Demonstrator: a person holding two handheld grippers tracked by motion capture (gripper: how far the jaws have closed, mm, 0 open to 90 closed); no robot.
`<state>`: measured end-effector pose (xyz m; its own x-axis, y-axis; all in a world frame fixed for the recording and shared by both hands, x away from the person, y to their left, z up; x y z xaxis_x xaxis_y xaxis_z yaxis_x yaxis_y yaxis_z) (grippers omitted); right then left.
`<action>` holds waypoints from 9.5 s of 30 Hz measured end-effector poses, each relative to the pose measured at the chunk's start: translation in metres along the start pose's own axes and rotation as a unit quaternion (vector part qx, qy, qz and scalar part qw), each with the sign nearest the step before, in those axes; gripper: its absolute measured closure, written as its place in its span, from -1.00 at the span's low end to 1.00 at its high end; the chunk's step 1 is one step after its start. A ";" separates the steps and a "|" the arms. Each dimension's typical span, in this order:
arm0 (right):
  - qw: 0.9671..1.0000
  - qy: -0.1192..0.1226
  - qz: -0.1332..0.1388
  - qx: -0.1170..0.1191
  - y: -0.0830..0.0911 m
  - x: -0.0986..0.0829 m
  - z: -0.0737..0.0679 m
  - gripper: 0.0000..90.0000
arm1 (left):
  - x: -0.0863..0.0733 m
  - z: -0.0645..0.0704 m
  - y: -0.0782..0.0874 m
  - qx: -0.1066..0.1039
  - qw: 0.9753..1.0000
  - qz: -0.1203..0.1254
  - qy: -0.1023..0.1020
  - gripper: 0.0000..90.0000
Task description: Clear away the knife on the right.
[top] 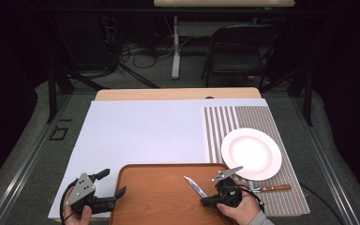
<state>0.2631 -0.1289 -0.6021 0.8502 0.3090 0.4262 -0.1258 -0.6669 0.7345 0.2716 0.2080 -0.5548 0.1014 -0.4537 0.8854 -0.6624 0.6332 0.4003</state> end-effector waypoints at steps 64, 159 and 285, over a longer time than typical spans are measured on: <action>0.995 -0.079 0.036 -0.054 0.035 -0.012 0.038 1.00 | 0.000 0.000 0.000 0.002 1.000 0.000 0.001 -0.65; 0.971 0.176 0.050 -0.154 0.129 0.001 0.096 -1.00 | -0.001 0.000 0.000 0.007 1.000 -0.004 0.001 -0.65; 0.860 0.405 -0.207 -0.231 0.119 -0.026 0.127 0.53 | -0.001 0.001 -0.001 0.004 1.000 -0.009 -0.002 -0.65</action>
<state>0.2913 -0.3019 -0.5927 0.2603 0.9506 0.1692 -0.2462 -0.1041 0.9636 0.2715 0.2073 -0.5564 0.1112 -0.4680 0.8767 -0.6661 0.6196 0.4152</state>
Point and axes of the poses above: each handheld gripper's, and its own axes: y roughly backward along the jaws, x roughly out of its top, z roughly to its right, the point moved 7 cm from there along -y, roughly forward along the jaws, and after that the axes turned 14 degrees about -y, right-handed, at the moved point
